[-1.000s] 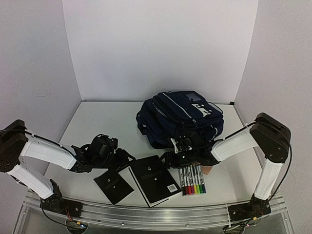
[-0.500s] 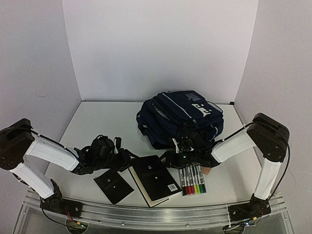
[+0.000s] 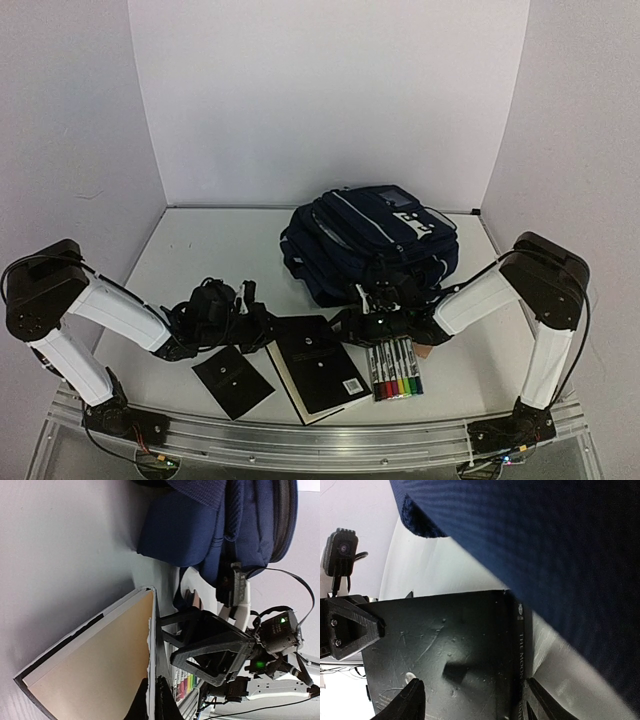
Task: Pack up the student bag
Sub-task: Pick up the book from the center of the board.
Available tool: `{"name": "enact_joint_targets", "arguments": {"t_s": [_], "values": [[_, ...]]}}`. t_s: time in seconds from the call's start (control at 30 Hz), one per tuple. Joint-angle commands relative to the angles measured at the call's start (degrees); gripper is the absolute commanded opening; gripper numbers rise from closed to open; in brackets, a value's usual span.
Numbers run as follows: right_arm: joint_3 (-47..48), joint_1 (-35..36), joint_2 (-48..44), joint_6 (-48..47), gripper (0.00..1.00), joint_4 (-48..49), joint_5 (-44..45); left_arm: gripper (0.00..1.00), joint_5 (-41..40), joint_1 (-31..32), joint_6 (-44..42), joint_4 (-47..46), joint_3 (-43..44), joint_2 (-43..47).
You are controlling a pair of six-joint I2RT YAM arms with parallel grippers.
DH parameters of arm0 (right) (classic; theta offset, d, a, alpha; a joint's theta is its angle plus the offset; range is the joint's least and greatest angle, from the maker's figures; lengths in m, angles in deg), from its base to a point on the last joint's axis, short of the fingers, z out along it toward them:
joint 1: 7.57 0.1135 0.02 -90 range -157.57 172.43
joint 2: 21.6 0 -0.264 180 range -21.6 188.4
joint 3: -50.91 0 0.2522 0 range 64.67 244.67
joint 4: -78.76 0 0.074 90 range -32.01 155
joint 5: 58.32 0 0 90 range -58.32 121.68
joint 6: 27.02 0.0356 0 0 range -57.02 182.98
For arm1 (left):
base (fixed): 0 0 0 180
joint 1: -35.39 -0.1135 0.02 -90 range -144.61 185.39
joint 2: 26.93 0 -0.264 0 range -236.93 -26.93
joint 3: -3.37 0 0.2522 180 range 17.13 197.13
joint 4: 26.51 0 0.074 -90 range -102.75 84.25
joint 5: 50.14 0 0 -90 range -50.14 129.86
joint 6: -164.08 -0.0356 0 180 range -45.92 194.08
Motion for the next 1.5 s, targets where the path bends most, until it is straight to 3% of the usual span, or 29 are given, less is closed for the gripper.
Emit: {"name": "enact_joint_targets", "arguments": {"t_s": [0.0,0.57,0.93,1.07,1.47], "values": [[-1.5,-1.0,0.2,2.8,0.64,2.6,-2.0,0.00,1.5,0.3,-3.8,-6.4,-0.8,-0.2],[-8.5,-2.4,-12.7,-1.1,0.90,9.4,-11.7,0.00,13.1,0.1,-16.9,-19.5,-3.2,5.9],[-10.2,-2.4,-16.2,-2.0,0.97,10.2,-17.2,0.00,19.3,-0.3,-19.2,-21.7,-3.1,9.5],[-11.3,-2.4,-17.2,1.0,0.91,15.3,-21.7,0.00,19.1,-0.4,-19.1,-23.2,-3.7,9.4],[-11.1,-0.9,-18.5,5.7,0.54,25.6,-23.4,0.00,21.2,-0.4,-18.5,-25.0,-2.0,6.3]]}}
